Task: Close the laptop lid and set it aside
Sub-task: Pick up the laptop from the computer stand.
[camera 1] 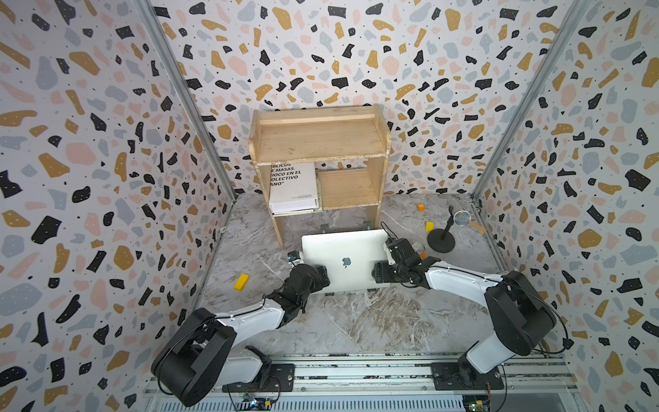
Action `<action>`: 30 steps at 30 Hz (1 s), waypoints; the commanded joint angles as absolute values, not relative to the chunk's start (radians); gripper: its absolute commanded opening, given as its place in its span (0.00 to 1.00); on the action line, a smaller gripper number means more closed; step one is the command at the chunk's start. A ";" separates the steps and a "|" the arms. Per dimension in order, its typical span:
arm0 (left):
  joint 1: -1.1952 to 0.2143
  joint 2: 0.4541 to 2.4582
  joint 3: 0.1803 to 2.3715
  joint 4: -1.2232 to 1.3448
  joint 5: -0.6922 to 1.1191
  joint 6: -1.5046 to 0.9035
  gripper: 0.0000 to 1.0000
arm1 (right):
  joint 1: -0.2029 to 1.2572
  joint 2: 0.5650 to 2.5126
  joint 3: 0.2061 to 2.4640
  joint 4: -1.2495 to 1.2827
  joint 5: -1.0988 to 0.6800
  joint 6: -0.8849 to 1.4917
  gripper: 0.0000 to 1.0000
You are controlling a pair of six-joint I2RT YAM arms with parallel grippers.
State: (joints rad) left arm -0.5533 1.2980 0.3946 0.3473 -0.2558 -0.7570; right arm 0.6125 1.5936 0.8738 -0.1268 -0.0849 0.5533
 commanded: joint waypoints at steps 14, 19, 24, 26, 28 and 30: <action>-0.554 1.364 0.305 0.571 -0.075 -0.706 0.99 | 0.596 1.594 0.818 -0.006 -0.150 0.579 0.72; -0.555 1.356 0.316 0.579 -0.024 -0.709 0.99 | 0.598 1.592 0.820 0.023 -0.196 0.582 0.71; -0.562 1.329 0.346 0.553 0.002 -0.709 0.99 | 0.598 1.594 0.844 0.041 -0.245 0.585 0.71; -0.567 1.319 0.365 0.534 0.008 -0.705 0.98 | 0.598 1.595 0.852 0.048 -0.259 0.589 0.71; -0.574 1.312 0.382 0.517 0.016 -0.703 0.98 | 0.597 1.594 0.854 0.057 -0.267 0.593 0.70; -0.579 1.311 0.397 0.507 0.026 -0.701 0.98 | 0.597 1.591 0.858 0.063 -0.275 0.598 0.70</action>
